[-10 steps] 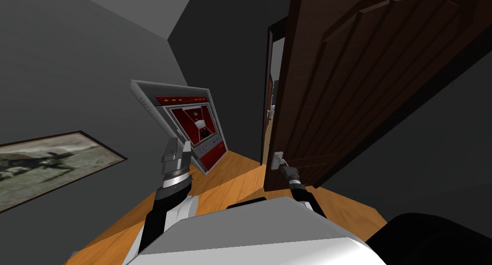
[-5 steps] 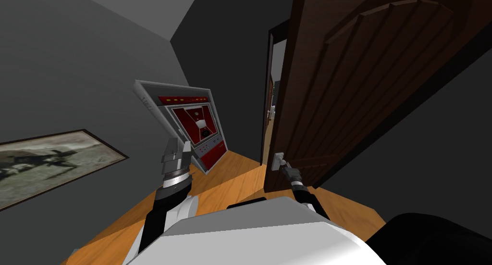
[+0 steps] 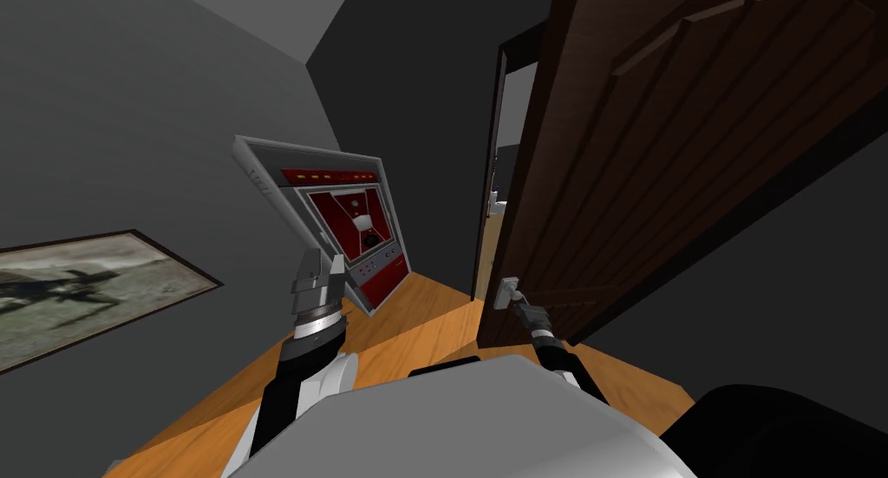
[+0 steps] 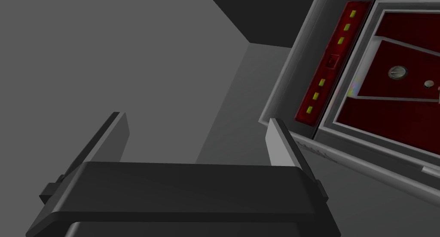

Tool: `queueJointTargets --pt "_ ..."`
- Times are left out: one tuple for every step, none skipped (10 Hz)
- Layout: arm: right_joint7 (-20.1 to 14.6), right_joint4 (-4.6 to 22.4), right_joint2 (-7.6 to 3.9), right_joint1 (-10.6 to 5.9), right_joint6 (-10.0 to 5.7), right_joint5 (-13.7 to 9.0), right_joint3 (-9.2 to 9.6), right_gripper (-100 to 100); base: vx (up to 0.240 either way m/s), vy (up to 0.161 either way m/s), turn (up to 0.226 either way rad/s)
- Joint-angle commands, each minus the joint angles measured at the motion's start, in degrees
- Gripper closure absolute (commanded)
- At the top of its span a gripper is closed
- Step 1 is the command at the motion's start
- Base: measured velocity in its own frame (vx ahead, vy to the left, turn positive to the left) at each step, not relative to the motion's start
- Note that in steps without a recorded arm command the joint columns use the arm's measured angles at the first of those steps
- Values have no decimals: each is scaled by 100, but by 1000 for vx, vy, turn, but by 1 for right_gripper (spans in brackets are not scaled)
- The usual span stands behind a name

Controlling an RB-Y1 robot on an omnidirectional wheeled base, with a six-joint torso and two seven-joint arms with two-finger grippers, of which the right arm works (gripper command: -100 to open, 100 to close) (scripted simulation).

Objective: Pull the door open

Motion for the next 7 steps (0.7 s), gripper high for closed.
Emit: queueJointTargets --pt "4 -13 6 -9 -7 7 22 100 -14 -5 -1" --pt "4 -13 6 -9 -7 7 22 100 -12 -3 -4" --pt "4 -13 6 -9 -7 7 22 100 -8 -1 4" --pt "4 -13 6 -9 -7 7 22 100 0 0 0" --pt "4 -13 6 -9 -7 7 22 100 0 0 0" --pt "-34 31 -52 -26 -63 49 98 -100 -108 -55 109" --pt "-45 34 -66 -35 -82 63 127 -100 -181 -36 117"
